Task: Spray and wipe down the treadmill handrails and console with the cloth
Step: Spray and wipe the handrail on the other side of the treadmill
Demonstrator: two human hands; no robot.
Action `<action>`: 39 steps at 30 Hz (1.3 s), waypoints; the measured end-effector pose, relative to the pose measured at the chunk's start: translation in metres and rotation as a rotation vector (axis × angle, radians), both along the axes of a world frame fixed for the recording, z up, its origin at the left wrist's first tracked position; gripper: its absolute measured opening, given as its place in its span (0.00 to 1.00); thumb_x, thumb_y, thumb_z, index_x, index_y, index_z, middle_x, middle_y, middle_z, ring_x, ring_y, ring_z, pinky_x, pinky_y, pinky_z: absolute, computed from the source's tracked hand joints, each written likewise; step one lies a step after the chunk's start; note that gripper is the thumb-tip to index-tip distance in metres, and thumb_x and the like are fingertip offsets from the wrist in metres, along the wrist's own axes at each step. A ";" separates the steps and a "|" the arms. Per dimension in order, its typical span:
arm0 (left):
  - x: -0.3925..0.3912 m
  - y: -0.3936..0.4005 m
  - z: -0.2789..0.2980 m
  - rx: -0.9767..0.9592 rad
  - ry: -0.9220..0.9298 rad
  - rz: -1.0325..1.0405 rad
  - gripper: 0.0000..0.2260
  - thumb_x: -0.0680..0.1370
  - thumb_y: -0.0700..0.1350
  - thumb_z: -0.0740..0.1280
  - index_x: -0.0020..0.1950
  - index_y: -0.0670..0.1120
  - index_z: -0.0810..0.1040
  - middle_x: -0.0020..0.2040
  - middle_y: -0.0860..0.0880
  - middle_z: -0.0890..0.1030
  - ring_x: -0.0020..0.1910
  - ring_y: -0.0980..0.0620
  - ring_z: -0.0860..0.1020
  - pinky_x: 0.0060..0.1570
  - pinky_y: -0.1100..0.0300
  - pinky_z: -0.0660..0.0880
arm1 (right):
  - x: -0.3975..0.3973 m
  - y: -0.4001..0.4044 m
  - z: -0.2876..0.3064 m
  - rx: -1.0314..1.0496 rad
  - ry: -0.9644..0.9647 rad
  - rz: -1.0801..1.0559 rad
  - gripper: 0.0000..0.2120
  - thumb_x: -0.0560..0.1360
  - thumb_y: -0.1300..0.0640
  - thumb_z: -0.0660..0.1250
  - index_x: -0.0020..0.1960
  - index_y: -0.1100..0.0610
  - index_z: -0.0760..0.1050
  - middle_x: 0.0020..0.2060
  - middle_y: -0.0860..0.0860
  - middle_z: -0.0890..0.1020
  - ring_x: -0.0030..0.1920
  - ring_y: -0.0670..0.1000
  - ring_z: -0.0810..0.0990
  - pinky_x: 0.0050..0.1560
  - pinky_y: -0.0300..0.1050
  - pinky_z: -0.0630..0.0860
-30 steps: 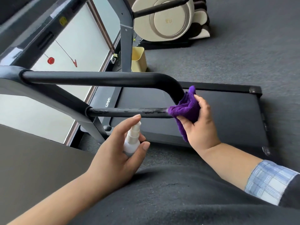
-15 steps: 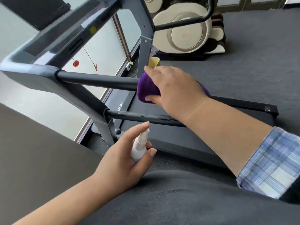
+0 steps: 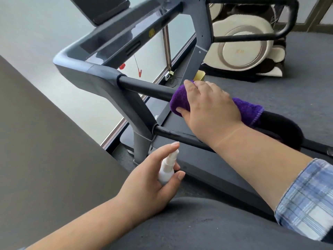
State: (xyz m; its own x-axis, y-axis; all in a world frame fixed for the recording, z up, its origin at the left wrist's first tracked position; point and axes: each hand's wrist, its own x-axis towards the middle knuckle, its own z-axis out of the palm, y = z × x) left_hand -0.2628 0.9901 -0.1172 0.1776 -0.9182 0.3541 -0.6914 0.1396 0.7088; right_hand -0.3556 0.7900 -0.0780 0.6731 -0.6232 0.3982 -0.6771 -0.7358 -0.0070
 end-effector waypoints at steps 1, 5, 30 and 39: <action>0.011 0.000 0.000 -0.005 0.003 -0.006 0.28 0.76 0.52 0.66 0.70 0.70 0.58 0.47 0.60 0.78 0.44 0.56 0.80 0.44 0.62 0.74 | 0.010 0.001 0.001 0.000 0.000 -0.004 0.33 0.77 0.38 0.56 0.74 0.59 0.65 0.64 0.60 0.76 0.63 0.63 0.75 0.60 0.59 0.75; 0.057 0.002 0.004 -0.022 0.017 -0.026 0.27 0.77 0.51 0.67 0.70 0.70 0.59 0.47 0.60 0.77 0.42 0.55 0.80 0.43 0.61 0.75 | 0.054 0.005 0.006 0.022 -0.014 -0.022 0.33 0.76 0.38 0.57 0.73 0.58 0.68 0.62 0.59 0.78 0.59 0.62 0.77 0.54 0.57 0.76; 0.207 -0.019 -0.001 -0.181 0.014 -0.438 0.26 0.78 0.54 0.67 0.72 0.65 0.59 0.48 0.64 0.77 0.43 0.57 0.81 0.46 0.63 0.77 | 0.204 0.055 -0.048 0.169 -0.211 0.259 0.22 0.78 0.57 0.67 0.70 0.64 0.73 0.66 0.60 0.78 0.66 0.56 0.76 0.72 0.49 0.66; 0.190 -0.021 -0.017 -0.149 0.097 -0.590 0.26 0.78 0.51 0.67 0.73 0.63 0.61 0.49 0.60 0.77 0.43 0.49 0.80 0.42 0.48 0.78 | 0.110 0.105 -0.085 0.526 -0.584 -0.046 0.29 0.75 0.48 0.66 0.74 0.55 0.69 0.68 0.50 0.76 0.67 0.45 0.71 0.69 0.35 0.64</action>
